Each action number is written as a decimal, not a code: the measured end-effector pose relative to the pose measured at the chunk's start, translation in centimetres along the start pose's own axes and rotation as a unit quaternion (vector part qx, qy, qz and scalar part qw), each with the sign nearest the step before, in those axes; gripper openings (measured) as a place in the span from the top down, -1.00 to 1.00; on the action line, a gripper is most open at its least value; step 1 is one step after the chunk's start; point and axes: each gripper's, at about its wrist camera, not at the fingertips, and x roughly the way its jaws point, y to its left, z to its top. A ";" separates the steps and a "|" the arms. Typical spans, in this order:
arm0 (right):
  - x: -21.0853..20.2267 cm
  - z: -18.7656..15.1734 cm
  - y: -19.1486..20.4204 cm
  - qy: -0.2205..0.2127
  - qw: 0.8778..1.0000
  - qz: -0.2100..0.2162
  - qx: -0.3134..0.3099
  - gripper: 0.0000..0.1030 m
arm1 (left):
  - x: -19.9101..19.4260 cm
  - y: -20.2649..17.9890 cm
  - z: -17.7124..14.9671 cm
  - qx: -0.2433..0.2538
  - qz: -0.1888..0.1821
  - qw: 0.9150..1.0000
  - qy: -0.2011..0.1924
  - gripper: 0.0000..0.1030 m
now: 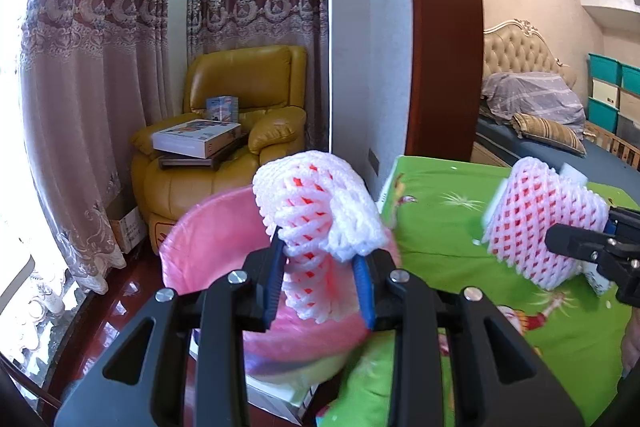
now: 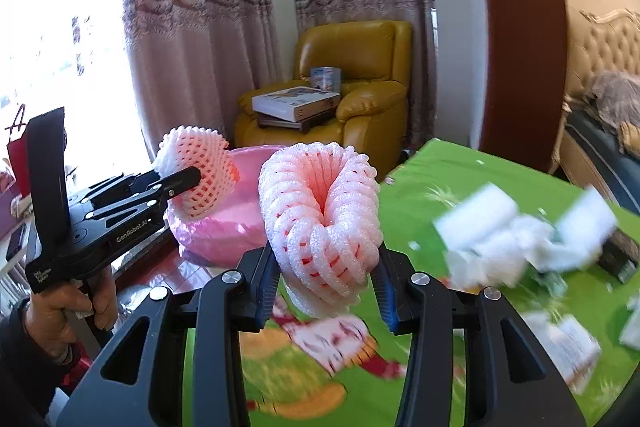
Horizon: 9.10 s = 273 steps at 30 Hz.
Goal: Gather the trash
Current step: 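Carry both pink foam nets over the pink bin and open both tools, then move both open tools back over the table, then grasp a white printed paper cup with the right tool while the left tool grasps a white tissue, then carry the paper cup and tissue over the pink bin and open both tools, then move both open tools back over the table, then grasp another white paper cup with the right tool while the left tool grasps a white tissue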
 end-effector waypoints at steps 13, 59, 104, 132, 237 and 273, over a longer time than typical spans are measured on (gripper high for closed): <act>7.3 4.8 2.2 0.008 0.999 0.032 -0.008 0.16 | 6.7 6.4 1.5 -0.015 0.004 1.000 0.025 0.41; 0.0 0.5 -1.9 0.008 0.999 -0.025 0.025 -0.69 | 2.9 3.7 -0.2 -0.024 0.020 1.000 0.000 -0.92; -6.7 -9.6 -15.5 0.075 0.972 -0.174 0.143 0.05 | 2.7 -14.8 -2.1 0.008 -0.122 0.989 0.078 -0.92; -15.4 -13.8 -18.4 0.008 0.958 -0.199 0.206 0.04 | 9.1 -29.2 -4.4 0.101 -0.200 0.954 0.202 0.34; -7.2 -8.6 -16.1 0.023 0.978 -0.151 0.145 -0.65 | 2.8 -14.8 -1.8 0.005 -0.119 0.990 0.070 -0.91; -12.4 -12.5 -32.1 0.082 0.972 -0.092 0.198 -0.48 | 8.4 -24.2 -3.3 0.010 -0.139 0.978 0.157 -0.91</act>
